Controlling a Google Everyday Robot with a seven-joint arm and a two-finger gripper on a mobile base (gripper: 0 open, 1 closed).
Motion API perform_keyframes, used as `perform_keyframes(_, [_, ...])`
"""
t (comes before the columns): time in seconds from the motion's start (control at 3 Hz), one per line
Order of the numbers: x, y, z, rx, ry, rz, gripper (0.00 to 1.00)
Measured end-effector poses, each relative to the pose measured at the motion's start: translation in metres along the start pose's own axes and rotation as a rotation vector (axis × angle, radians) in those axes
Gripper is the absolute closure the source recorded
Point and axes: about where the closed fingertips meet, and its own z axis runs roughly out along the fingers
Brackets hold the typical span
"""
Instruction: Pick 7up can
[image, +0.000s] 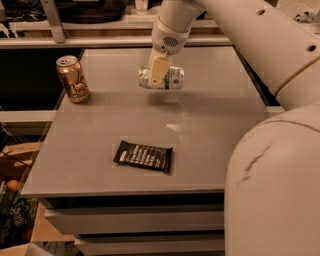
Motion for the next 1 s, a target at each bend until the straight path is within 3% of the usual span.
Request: perform_keyframes(1.0, [-0.0057, 0.0012, -0.0147, 0.018, -0.019, -0.028, 1.00])
